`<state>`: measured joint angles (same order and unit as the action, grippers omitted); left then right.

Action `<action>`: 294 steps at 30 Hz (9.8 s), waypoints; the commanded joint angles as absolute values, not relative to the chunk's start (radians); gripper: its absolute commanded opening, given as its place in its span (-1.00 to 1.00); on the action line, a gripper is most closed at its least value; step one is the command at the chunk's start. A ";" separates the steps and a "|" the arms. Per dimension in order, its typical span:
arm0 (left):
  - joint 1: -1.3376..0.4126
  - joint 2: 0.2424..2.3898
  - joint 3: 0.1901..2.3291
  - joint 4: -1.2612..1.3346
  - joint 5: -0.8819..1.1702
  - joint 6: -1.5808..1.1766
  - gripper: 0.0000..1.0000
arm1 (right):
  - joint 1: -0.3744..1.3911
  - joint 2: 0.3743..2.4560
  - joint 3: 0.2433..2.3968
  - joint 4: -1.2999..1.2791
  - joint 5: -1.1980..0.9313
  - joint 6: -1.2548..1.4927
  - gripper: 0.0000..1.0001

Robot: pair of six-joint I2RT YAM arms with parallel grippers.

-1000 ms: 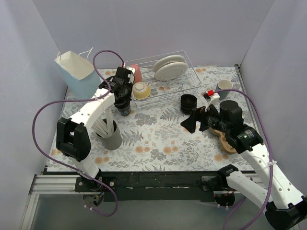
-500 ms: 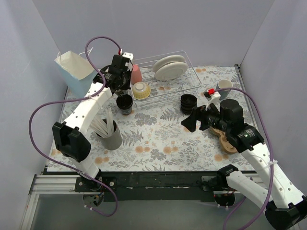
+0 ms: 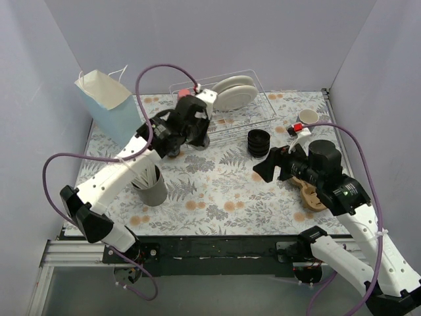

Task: Pack the takeout coffee

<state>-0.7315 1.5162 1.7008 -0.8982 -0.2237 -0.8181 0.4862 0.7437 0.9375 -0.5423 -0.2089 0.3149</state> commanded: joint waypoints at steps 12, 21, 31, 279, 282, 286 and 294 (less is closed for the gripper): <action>-1.134 1.618 1.433 -0.792 -0.330 -1.009 -1.00 | 0.485 0.606 0.925 -0.598 0.046 0.357 0.78; -1.161 1.663 1.368 -0.724 -0.311 -1.034 -0.90 | 0.486 0.557 0.914 -0.589 0.083 0.370 0.78; -1.163 1.626 1.384 -0.706 -0.350 -1.019 -0.18 | 0.485 0.568 0.919 -0.580 0.081 0.374 0.77; -0.844 0.686 0.759 -0.164 -0.385 -0.721 0.96 | 0.354 1.856 1.473 -0.552 0.428 0.184 -0.56; -0.844 0.687 0.759 -0.164 -0.382 -0.719 0.96 | 0.354 1.850 1.477 -0.557 0.428 0.183 -0.61; -0.844 0.686 0.758 -0.164 -0.380 -0.719 0.96 | 0.354 1.838 1.489 -0.560 0.423 0.178 -0.66; -0.844 0.689 0.758 -0.164 -0.380 -0.721 0.97 | 0.354 1.819 1.508 -0.561 0.423 0.161 -0.73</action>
